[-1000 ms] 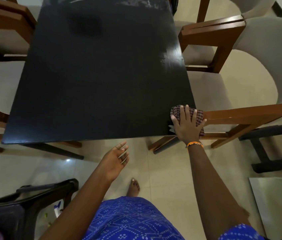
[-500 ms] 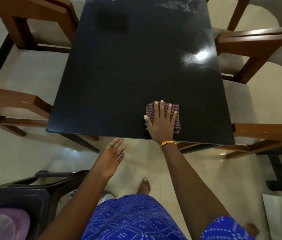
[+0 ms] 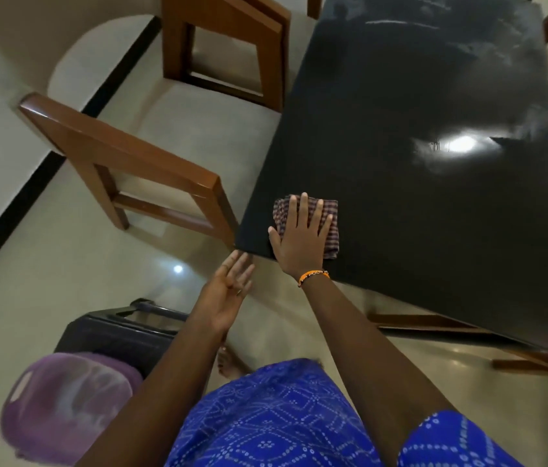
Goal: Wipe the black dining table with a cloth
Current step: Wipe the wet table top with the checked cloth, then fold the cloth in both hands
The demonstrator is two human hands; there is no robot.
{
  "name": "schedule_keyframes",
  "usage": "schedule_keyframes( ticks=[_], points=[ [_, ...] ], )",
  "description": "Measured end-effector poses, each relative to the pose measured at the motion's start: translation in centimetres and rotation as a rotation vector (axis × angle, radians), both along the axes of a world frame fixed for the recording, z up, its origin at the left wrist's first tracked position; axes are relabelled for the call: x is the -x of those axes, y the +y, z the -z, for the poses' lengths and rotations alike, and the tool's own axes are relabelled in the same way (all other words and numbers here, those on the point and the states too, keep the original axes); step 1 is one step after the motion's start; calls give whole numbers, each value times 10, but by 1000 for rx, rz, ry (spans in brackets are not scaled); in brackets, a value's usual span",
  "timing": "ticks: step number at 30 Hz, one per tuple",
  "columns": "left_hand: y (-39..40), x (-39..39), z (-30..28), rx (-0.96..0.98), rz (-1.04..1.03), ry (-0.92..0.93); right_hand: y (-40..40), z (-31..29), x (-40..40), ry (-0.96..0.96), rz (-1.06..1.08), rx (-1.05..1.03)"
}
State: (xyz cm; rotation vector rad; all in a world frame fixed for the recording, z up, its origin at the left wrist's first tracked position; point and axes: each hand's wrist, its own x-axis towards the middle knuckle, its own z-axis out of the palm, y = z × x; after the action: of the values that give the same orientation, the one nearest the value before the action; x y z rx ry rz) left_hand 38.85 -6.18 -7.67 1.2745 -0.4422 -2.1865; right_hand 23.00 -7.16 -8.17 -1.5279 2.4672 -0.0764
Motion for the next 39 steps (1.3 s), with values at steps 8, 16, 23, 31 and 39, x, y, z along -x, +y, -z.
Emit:
schedule_keyframes(
  ticks=[8, 16, 23, 31, 39],
  points=[
    [-21, -34, 6, -83, -50, -32, -44, 0, -40, 27, -109, -44],
    [-63, -39, -4, -132, -29, -50, -74, 0, -46, 19, -333, -29],
    [-114, -29, -20, -166, -7, -87, -105, -11, -69, -410, -316, 77],
    [-140, -38, -31, -19, -58, -90, -121, -12, -93, -691, -144, 99],
    [-160, -74, -51, 150, -249, -35, -145, -62, -129, -976, -436, 95]
  ],
)
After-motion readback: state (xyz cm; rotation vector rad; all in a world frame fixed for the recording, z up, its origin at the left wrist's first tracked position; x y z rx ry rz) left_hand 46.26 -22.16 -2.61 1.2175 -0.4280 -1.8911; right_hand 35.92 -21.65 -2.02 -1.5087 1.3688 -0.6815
